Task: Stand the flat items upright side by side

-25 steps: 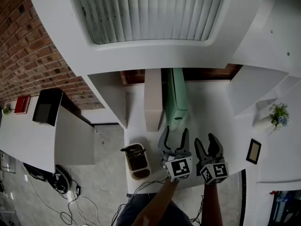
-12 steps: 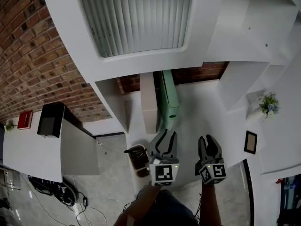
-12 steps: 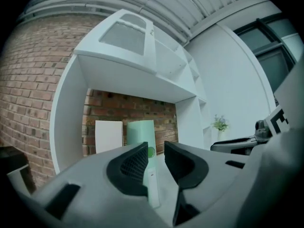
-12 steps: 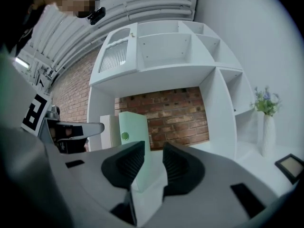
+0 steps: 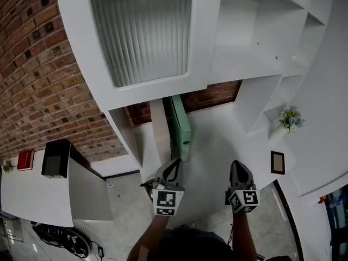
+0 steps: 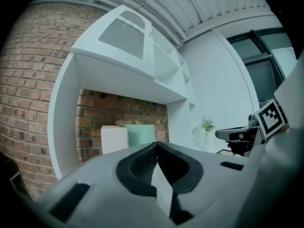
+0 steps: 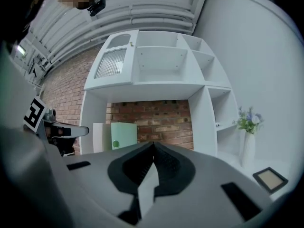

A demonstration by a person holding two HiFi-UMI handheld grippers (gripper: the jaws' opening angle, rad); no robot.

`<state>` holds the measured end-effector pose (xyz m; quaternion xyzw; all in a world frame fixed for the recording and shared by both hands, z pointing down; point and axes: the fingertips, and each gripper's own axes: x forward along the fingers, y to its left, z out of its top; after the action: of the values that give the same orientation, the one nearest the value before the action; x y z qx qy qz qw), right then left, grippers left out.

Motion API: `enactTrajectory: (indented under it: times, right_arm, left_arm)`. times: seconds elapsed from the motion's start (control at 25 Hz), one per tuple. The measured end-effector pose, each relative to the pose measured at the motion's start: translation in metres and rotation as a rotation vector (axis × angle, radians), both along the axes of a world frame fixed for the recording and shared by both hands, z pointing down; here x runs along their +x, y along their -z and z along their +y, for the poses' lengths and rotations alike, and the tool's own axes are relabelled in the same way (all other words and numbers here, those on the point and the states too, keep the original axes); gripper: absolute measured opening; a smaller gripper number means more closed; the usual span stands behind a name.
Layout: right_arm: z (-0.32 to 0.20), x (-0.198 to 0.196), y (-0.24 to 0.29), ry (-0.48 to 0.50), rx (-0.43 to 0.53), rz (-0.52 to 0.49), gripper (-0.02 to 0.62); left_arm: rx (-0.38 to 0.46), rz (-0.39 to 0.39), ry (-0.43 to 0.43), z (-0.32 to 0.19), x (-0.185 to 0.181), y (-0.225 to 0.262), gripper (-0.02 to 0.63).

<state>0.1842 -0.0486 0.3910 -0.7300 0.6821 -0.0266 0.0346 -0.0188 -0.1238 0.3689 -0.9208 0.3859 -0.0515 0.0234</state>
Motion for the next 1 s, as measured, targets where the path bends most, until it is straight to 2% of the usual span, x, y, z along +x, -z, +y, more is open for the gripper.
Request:
enactTrajectory:
  times: [0.24, 0.44, 1.0]
  right_arm:
    - [0.014, 0.009, 0.012, -0.028, 0.008, 0.004, -0.002]
    - [0.018, 0.005, 0.016, -0.028, 0.0, 0.04, -0.003]
    - [0.018, 0.001, 0.01, -0.015, -0.02, 0.025, -0.003]
  left_arm:
    - [-0.057, 0.002, -0.014, -0.008, -0.01, -0.006, 0.009]
    - [-0.057, -0.004, -0.006, -0.01, -0.013, -0.008, 0.009]
    - [-0.072, -0.019, -0.013, -0.006, -0.011, -0.013, 0.009]
